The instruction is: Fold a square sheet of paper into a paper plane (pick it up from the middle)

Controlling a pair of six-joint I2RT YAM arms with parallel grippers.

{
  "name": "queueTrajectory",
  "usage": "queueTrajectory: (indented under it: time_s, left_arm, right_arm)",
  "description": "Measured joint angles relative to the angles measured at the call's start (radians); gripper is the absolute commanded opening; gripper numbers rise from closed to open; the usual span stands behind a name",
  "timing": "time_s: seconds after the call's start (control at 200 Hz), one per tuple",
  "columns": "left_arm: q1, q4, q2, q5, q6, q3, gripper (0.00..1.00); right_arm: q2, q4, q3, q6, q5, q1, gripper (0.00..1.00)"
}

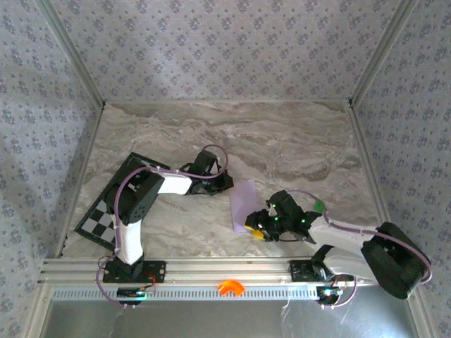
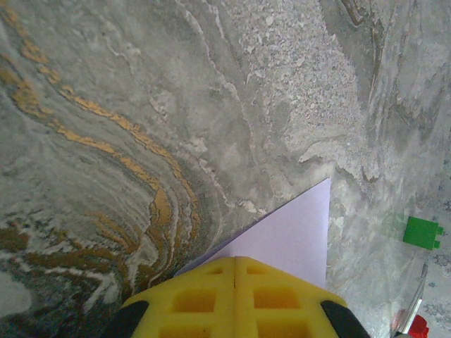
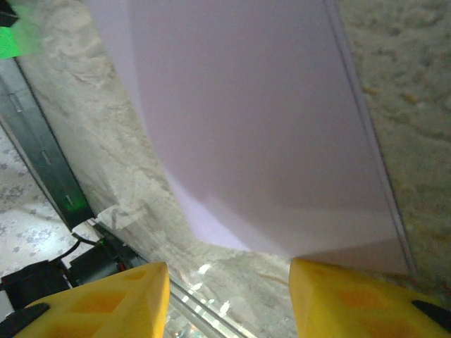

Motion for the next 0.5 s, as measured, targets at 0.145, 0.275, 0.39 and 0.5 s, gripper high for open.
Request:
queueTrajectory:
  time_s: [0.145,0.275,0.39,0.5]
  left_arm:
    - [0.000,0.000,0.000,0.000,0.000,0.000,0.05]
    - [0.000,0.000,0.000,0.001,0.000,0.000,0.05]
    - [0.001,0.000,0.000,0.003,0.000,0.000,0.05]
    - [0.002,0.000,0.001,0.004,0.000,0.000,0.05]
  right_arm:
    - [0.015,0.003,0.008,0.025,-0.001,0.001,0.50]
    - [0.010,0.002,0.008,0.034,0.012,0.004,0.50]
    - [0.001,0.006,0.007,0.032,0.027,0.011,0.50]
    - [-0.011,0.025,0.007,0.029,0.051,0.012,0.50]
